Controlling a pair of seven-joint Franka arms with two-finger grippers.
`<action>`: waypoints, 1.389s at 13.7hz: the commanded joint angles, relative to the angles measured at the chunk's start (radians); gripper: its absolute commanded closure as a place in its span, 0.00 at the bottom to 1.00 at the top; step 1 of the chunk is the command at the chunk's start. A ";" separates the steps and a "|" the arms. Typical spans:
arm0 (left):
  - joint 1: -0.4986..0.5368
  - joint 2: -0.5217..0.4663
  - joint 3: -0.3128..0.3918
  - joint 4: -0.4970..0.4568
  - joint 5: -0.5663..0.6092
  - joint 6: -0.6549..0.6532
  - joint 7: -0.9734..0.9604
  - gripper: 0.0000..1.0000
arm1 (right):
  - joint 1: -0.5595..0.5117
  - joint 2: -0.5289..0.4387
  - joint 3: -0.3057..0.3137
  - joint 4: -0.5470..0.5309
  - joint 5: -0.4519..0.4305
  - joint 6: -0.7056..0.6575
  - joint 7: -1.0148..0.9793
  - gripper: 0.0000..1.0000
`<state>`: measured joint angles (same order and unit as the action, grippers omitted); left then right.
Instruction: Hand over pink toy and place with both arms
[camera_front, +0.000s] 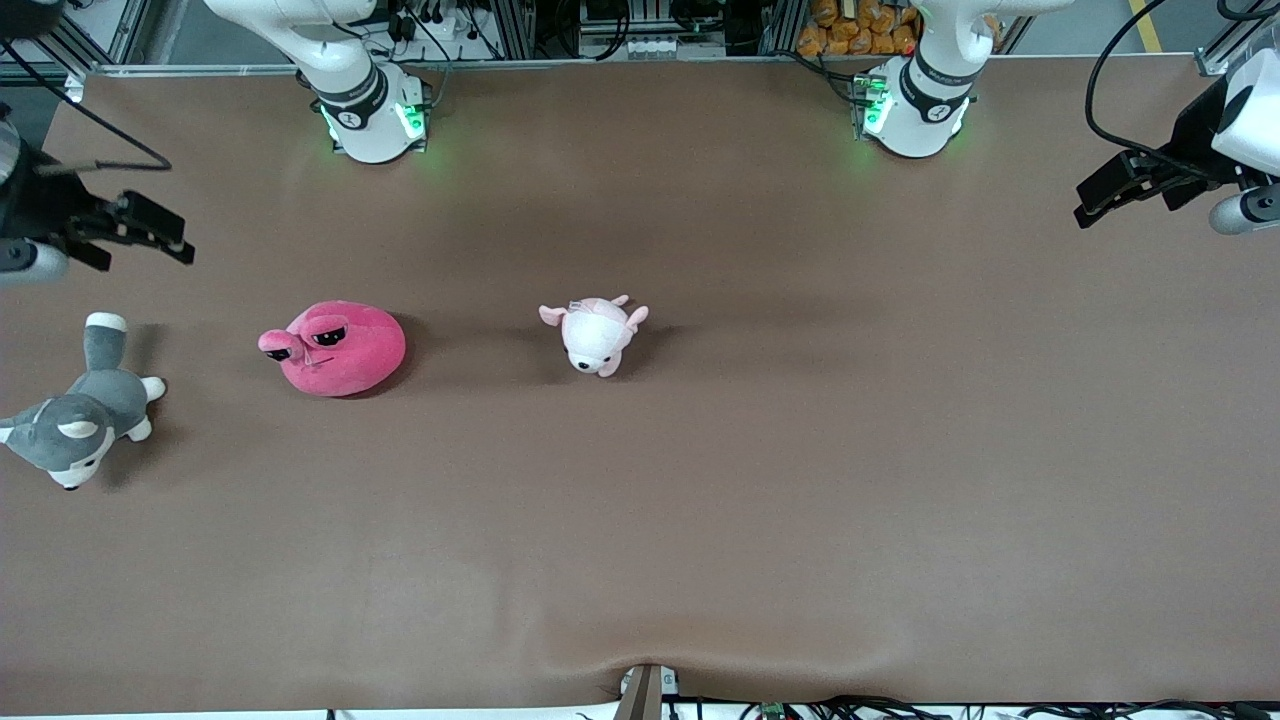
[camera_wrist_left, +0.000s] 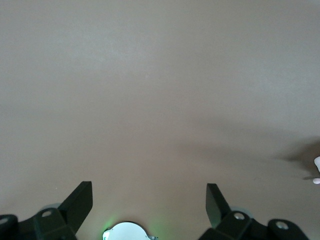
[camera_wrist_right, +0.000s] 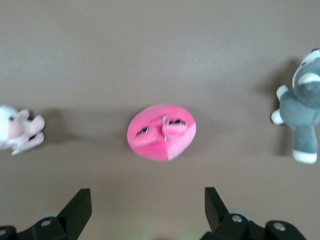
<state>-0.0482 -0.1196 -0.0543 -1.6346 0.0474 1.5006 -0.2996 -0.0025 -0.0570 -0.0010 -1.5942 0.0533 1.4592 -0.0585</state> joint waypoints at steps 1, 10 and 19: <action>0.002 0.023 0.001 0.047 -0.004 -0.016 0.020 0.00 | 0.009 0.008 -0.002 0.108 -0.006 -0.132 0.000 0.00; 0.005 0.012 0.001 0.045 -0.004 -0.056 0.020 0.00 | 0.019 0.003 -0.001 0.114 0.000 -0.186 0.160 0.00; 0.005 0.011 0.001 0.051 0.002 -0.072 0.082 0.00 | 0.013 0.009 -0.005 0.063 -0.010 -0.080 0.109 0.00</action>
<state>-0.0476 -0.1142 -0.0541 -1.6051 0.0474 1.4516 -0.2462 0.0017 -0.0399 0.0015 -1.5206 0.0538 1.3684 0.0644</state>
